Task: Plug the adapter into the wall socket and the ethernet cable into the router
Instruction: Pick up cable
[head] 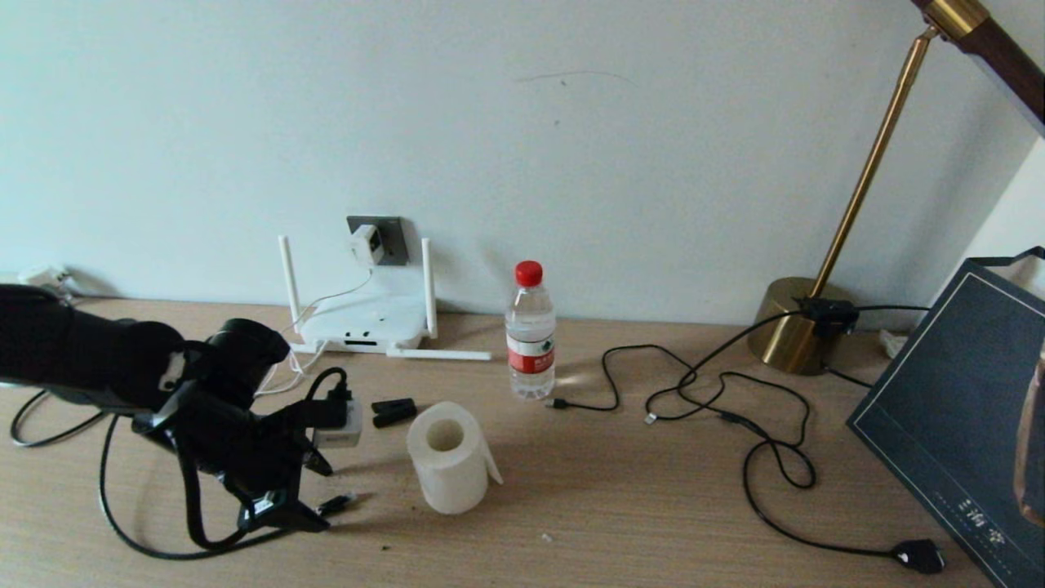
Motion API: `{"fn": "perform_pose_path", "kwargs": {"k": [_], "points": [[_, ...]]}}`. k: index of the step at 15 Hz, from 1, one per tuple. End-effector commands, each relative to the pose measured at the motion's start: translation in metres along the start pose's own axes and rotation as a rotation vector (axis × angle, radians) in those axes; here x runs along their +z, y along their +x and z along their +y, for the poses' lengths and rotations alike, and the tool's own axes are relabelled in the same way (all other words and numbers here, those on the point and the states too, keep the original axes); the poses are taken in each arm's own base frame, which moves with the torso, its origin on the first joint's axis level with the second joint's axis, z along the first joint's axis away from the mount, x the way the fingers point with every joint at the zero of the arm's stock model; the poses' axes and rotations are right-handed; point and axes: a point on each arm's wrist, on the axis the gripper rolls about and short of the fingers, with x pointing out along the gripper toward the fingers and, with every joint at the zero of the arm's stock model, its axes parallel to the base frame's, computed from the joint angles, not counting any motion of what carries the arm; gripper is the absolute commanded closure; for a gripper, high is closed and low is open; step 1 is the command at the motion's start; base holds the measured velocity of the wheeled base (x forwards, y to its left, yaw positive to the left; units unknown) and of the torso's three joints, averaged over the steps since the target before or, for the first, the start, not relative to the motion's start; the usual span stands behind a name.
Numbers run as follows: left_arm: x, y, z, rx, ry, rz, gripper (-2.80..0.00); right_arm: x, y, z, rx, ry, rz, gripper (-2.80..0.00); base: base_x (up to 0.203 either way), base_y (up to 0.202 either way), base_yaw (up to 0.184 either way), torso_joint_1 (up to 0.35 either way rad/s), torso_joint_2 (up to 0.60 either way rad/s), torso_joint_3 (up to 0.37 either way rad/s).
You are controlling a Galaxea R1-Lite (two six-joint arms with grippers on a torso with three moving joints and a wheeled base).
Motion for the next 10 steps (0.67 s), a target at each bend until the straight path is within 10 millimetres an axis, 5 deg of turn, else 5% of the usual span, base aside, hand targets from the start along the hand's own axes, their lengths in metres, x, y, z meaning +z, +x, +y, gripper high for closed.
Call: {"fn": "perform_pose_path", "kwargs": {"k": [1,10], "points": [[-0.0016,0.0021,-0.0002,-0.012,0.039,0.004,0.0,0.0,0.0,0.0,0.0,0.0,0.0,0.0,0.0,0.0,0.0,0.0,0.0,0.0],[-0.0011,0.007,0.0007,-0.048,0.052,-0.085,0.0,0.0,0.0,0.0,0.0,0.0,0.0,0.0,0.0,0.0,0.0,0.0,0.0,0.0]]}}
